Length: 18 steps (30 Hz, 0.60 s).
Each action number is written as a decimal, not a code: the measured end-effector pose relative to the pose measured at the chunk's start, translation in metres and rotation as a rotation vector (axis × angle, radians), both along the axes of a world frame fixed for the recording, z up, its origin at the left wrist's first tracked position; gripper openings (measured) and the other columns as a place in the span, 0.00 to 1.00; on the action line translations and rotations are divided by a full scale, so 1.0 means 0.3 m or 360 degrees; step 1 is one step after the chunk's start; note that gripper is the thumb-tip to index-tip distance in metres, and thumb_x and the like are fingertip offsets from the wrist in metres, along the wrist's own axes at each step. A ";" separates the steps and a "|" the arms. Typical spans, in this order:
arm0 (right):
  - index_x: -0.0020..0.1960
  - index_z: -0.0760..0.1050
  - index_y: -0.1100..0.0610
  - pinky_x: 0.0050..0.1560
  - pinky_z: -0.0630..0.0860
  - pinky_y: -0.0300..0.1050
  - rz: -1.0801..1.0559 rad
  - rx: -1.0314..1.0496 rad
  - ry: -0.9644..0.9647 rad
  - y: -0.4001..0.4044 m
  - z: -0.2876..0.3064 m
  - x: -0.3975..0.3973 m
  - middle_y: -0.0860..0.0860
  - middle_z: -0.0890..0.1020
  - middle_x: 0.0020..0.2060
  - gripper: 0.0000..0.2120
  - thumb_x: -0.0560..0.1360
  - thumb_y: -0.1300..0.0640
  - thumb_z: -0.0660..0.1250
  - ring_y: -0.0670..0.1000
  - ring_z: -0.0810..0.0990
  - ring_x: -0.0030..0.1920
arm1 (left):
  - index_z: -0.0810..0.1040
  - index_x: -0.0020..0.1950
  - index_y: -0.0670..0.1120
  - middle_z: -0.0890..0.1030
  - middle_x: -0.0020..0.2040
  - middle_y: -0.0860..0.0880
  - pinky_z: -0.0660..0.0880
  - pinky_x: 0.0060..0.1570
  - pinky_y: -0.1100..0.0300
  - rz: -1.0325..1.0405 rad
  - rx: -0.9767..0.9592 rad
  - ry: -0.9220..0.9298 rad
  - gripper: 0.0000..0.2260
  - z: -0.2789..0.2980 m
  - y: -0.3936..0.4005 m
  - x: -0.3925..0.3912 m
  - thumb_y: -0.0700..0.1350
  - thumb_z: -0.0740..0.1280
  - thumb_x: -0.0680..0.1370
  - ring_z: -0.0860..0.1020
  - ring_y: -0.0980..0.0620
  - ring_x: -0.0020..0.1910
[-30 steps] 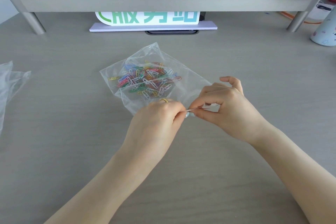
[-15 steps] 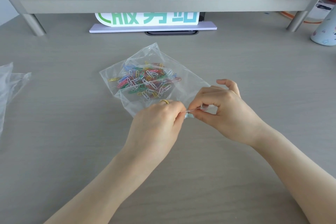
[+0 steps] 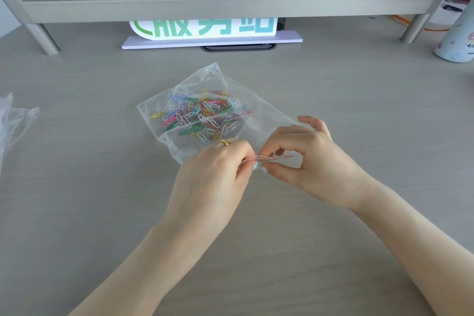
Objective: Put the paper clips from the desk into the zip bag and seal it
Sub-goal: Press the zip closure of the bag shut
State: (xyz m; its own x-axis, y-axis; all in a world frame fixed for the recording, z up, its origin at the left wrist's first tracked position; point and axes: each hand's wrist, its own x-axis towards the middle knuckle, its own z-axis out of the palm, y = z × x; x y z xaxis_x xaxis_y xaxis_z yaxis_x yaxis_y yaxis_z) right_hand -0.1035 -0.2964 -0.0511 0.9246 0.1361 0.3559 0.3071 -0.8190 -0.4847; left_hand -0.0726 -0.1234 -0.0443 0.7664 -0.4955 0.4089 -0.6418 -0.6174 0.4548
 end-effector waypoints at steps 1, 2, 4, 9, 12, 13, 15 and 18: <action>0.41 0.75 0.44 0.70 0.50 0.45 -0.0003 -0.0015 -0.0021 0.002 -0.003 0.001 0.36 0.74 0.36 0.09 0.69 0.43 0.59 0.38 0.72 0.40 | 0.77 0.37 0.48 0.76 0.31 0.52 0.62 0.23 0.64 -0.0003 0.0006 -0.0026 0.05 -0.003 -0.001 0.000 0.42 0.68 0.73 0.70 0.49 0.27; 0.41 0.75 0.45 0.70 0.51 0.46 -0.0009 -0.0021 -0.0038 0.002 -0.005 0.001 0.37 0.73 0.36 0.09 0.70 0.43 0.58 0.38 0.72 0.40 | 0.77 0.37 0.49 0.76 0.31 0.53 0.62 0.21 0.64 -0.0001 0.0010 -0.0046 0.04 -0.006 -0.002 -0.001 0.43 0.67 0.72 0.71 0.49 0.27; 0.41 0.76 0.46 0.70 0.52 0.46 -0.0008 -0.0020 -0.0044 0.000 -0.009 0.001 0.37 0.73 0.35 0.10 0.71 0.44 0.58 0.38 0.72 0.39 | 0.77 0.37 0.49 0.76 0.31 0.53 0.64 0.21 0.60 -0.0001 0.0006 -0.0054 0.04 -0.011 -0.005 -0.002 0.45 0.64 0.71 0.73 0.50 0.27; 0.40 0.76 0.45 0.69 0.54 0.44 -0.0067 0.0004 -0.0034 -0.017 0.001 0.007 0.35 0.71 0.32 0.05 0.72 0.48 0.62 0.40 0.73 0.37 | 0.79 0.42 0.48 0.80 0.37 0.53 0.75 0.33 0.51 -0.0053 -0.0121 0.0145 0.05 -0.001 -0.003 0.001 0.47 0.64 0.73 0.78 0.49 0.37; 0.40 0.75 0.45 0.69 0.55 0.45 -0.0163 0.0102 0.0002 -0.035 0.016 0.006 0.37 0.75 0.34 0.03 0.71 0.51 0.63 0.41 0.74 0.39 | 0.79 0.42 0.47 0.81 0.39 0.54 0.75 0.38 0.50 -0.0028 -0.0166 0.0119 0.08 0.009 0.005 0.012 0.48 0.63 0.71 0.79 0.49 0.41; 0.40 0.74 0.44 0.69 0.55 0.46 -0.0169 0.0124 0.0015 -0.037 0.018 0.004 0.38 0.75 0.35 0.03 0.71 0.51 0.63 0.41 0.74 0.40 | 0.79 0.42 0.47 0.81 0.38 0.53 0.75 0.37 0.51 -0.0024 -0.0160 0.0105 0.08 0.010 0.008 0.016 0.48 0.63 0.71 0.79 0.49 0.40; 0.41 0.73 0.43 0.68 0.55 0.44 -0.0136 0.0124 0.0012 -0.028 0.019 0.000 0.38 0.76 0.37 0.04 0.71 0.52 0.63 0.41 0.74 0.41 | 0.79 0.41 0.47 0.80 0.36 0.53 0.72 0.34 0.52 -0.0013 -0.0135 0.0072 0.07 0.016 0.011 0.018 0.47 0.63 0.72 0.75 0.52 0.36; 0.43 0.74 0.45 0.67 0.53 0.38 -0.0060 0.0104 0.0009 -0.001 0.019 -0.004 0.36 0.74 0.37 0.03 0.71 0.49 0.62 0.39 0.73 0.42 | 0.79 0.40 0.47 0.80 0.35 0.53 0.72 0.35 0.52 -0.0004 -0.0141 0.0090 0.07 0.021 0.009 0.018 0.47 0.63 0.72 0.75 0.52 0.36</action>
State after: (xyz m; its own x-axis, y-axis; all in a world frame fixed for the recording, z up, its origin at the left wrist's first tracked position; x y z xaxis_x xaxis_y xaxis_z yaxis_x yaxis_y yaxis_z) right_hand -0.1046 -0.2969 -0.0453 0.9306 0.0779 0.3575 0.2738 -0.7964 -0.5392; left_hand -0.0672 -0.1206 -0.0380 0.7884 -0.4612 0.4071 -0.6149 -0.5719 0.5430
